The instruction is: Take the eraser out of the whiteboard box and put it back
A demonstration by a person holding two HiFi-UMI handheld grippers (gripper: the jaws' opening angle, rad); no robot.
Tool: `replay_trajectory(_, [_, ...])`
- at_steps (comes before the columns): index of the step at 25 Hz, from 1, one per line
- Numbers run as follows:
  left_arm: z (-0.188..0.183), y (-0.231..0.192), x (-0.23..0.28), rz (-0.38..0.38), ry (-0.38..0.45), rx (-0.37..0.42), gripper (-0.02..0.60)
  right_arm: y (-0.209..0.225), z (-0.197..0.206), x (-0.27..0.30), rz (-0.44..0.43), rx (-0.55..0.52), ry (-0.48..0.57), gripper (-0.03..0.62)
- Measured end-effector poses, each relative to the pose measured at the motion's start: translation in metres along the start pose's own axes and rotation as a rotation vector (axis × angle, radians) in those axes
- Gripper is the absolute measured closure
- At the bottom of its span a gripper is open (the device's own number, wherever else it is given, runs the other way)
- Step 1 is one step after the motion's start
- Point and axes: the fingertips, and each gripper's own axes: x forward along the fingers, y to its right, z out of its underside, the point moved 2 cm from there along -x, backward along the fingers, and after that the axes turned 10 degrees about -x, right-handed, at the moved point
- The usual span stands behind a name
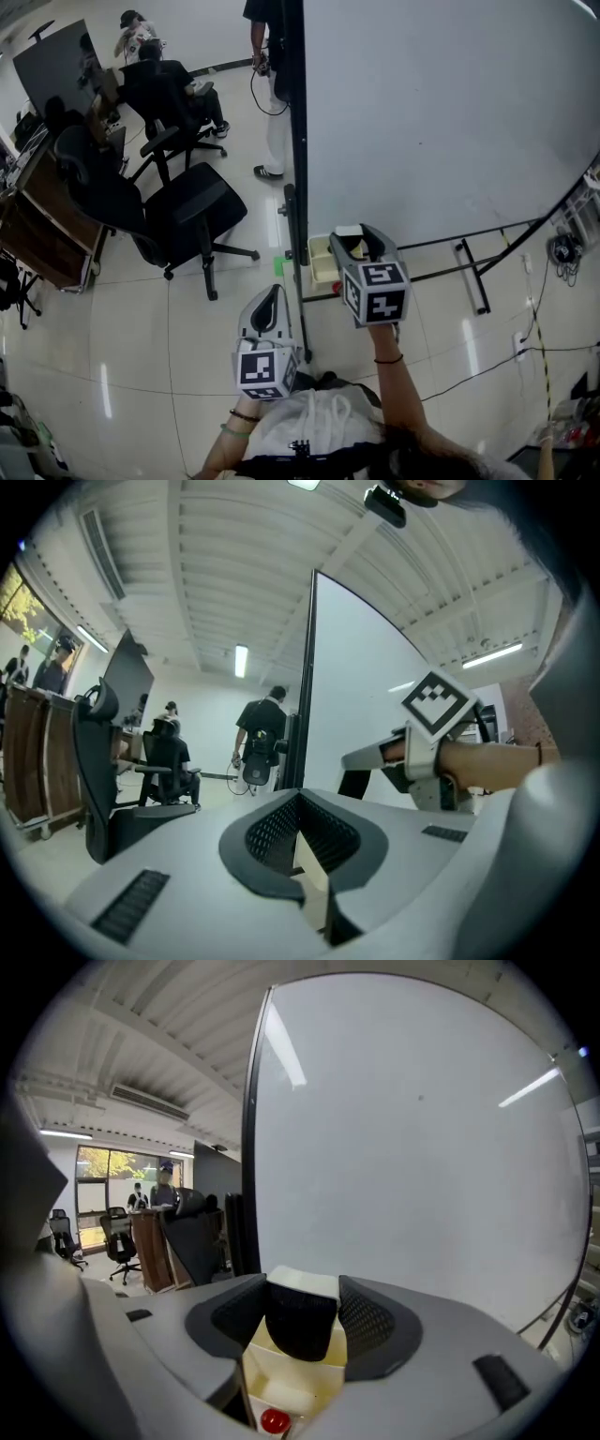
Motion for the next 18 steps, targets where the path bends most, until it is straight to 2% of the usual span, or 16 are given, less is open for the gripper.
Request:
replay_trajectory(4, [0.001, 0.007, 0.003, 0.022, -0.008, 0.004, 0.580, -0.006, -0.018, -0.053, -0.019, -0.032, 0.082, 0.343])
replay_trajectory(8, [0.003, 0.014, 0.004, 0.038, -0.019, -0.003, 0.580, -0.017, -0.004, -0.085, -0.029, -0.054, 0.090, 0.343])
replay_trajectory(13, [0.001, 0.024, 0.005, 0.058, -0.042, 0.013, 0.580, -0.022, 0.014, -0.087, -0.037, -0.058, 0.066, 0.343])
replay_trajectory(18, [-0.008, 0.032, 0.003, 0.073, 0.015, 0.000, 0.580, -0.024, 0.016, -0.085, -0.045, -0.052, 0.067, 0.342])
